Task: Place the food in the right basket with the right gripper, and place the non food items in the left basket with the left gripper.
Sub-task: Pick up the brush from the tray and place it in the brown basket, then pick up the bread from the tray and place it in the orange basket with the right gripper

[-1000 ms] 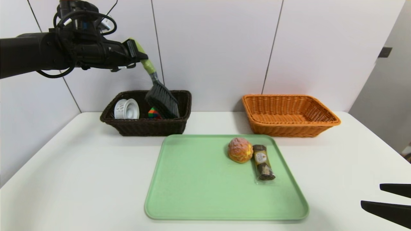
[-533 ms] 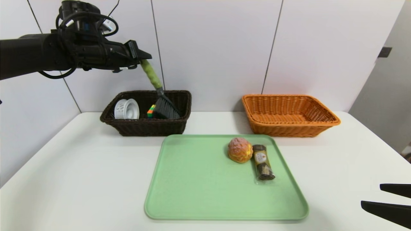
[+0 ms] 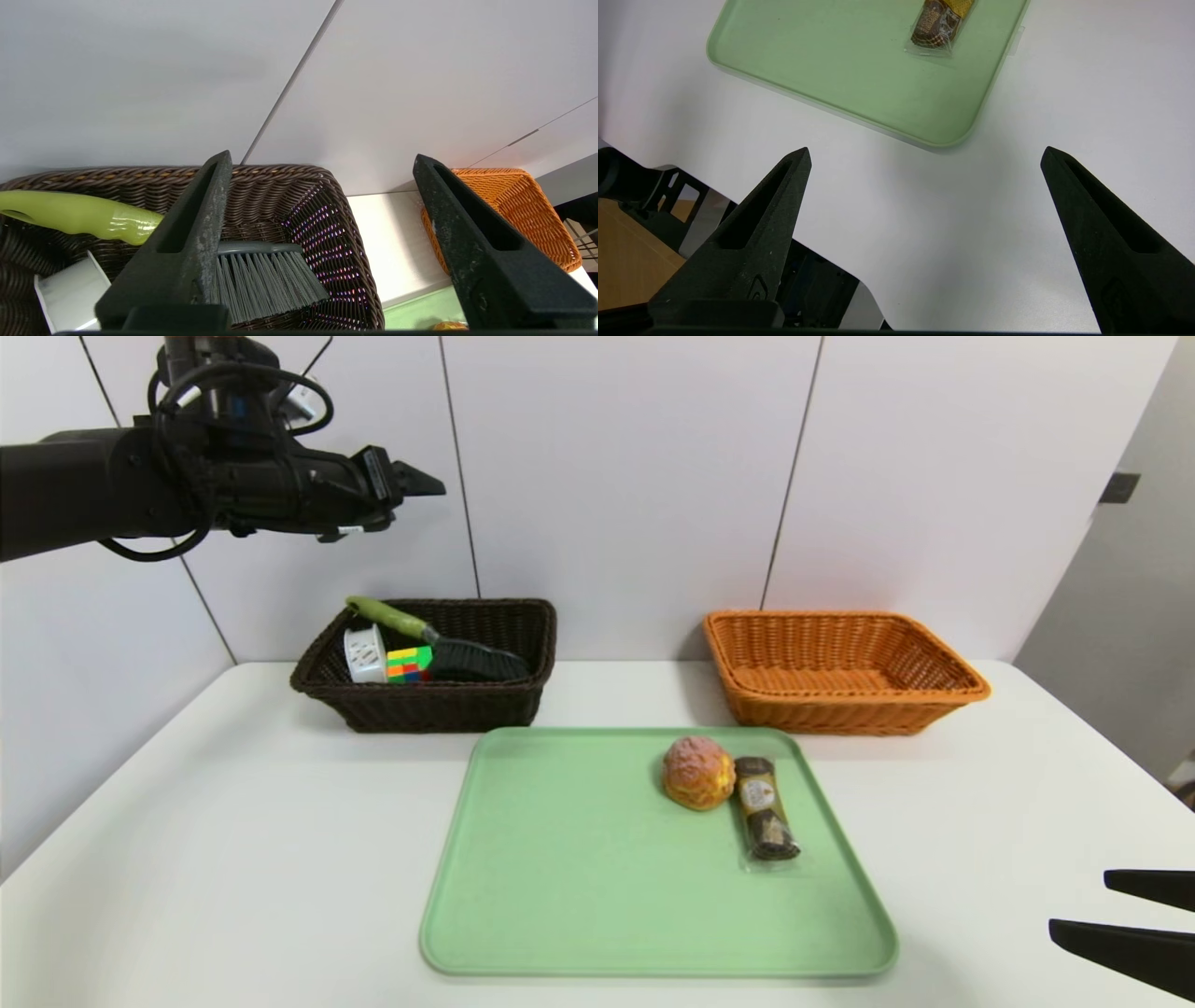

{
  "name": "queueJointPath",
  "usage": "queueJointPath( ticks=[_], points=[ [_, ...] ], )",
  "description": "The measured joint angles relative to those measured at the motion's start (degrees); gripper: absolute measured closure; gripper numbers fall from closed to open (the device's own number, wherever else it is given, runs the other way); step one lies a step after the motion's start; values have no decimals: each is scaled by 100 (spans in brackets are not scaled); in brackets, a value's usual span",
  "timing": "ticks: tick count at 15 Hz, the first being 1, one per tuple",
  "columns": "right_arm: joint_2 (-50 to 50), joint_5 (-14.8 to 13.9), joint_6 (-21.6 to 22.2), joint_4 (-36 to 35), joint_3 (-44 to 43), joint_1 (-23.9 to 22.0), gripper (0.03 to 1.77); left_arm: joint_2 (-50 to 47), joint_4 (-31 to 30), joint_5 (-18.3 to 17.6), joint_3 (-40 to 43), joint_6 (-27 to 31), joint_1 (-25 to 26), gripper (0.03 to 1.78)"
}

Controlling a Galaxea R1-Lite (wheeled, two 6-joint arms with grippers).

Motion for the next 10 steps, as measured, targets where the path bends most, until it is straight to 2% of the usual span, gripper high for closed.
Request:
queueJointPath(
  ticks=[8,10],
  points=[
    [-21,0,9,-66,-7,0,10,-347,91,20,7,285,-88,22],
    [-21,-2,9,-124,-5,0,10,-452,397,35,7,574,-267,19]
  ],
)
